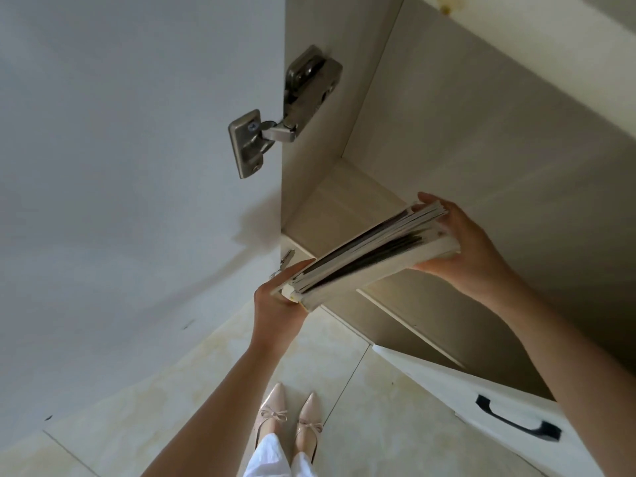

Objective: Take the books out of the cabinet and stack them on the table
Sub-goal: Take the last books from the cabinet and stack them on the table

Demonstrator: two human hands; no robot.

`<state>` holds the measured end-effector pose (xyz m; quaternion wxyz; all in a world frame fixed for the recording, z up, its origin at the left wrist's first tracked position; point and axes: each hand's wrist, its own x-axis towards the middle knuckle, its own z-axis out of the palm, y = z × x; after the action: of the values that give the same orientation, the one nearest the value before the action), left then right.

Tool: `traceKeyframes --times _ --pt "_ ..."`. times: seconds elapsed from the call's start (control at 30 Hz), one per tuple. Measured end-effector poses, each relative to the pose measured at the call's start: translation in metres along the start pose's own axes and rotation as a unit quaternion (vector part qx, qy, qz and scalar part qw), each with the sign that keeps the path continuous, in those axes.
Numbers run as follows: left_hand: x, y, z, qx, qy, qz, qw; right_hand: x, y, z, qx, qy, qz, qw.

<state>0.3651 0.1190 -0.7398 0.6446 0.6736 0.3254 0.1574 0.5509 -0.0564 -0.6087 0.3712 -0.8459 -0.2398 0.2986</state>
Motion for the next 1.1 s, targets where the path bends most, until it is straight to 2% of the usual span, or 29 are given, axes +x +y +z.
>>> traceKeyframes --times 0.1,0.2,0.27,0.3,0.4,0.53,0.63,0.8,0.83,1.0,1.1 --pt "-0.005 0.008 -0.007 -0.01 -0.025 0.032 0.999 0.007 0.009 0.011 0.098 -0.08 0.021 0.992" --pt "-0.01 0.007 -0.009 0.023 -0.067 0.0 0.997 0.015 0.004 0.02 0.193 -0.116 0.044 0.973" --pt "-0.012 0.003 -0.007 0.025 -0.072 -0.051 0.996 0.021 0.015 0.024 0.172 -0.092 0.04 0.98" --pt "-0.009 0.0 -0.008 0.037 -0.084 -0.043 0.995 0.023 0.022 0.027 0.141 -0.076 0.038 0.986" --pt "-0.004 0.002 -0.006 0.044 -0.046 0.003 0.998 0.038 0.038 0.034 0.121 -0.058 0.074 0.988" --pt "-0.001 0.006 -0.003 0.015 -0.013 -0.007 1.0 0.049 0.045 0.03 0.072 -0.044 0.054 0.995" --pt "0.005 0.009 -0.002 0.024 -0.022 -0.002 0.999 0.044 0.049 0.031 0.057 0.0 0.067 0.996" --pt "0.003 0.008 -0.009 0.037 -0.057 -0.014 0.998 0.014 0.039 0.041 0.036 0.058 0.008 0.998" --pt "0.0 0.006 -0.012 0.034 -0.059 -0.031 0.997 0.009 0.036 0.042 0.046 0.069 0.019 0.996" --pt "-0.036 0.013 -0.037 0.033 -0.112 -0.091 0.989 -0.026 0.031 0.045 0.014 0.01 0.06 0.998" --pt "-0.069 0.046 -0.05 -0.022 -0.125 -0.11 0.986 -0.056 0.008 0.045 0.068 0.004 0.061 0.996"
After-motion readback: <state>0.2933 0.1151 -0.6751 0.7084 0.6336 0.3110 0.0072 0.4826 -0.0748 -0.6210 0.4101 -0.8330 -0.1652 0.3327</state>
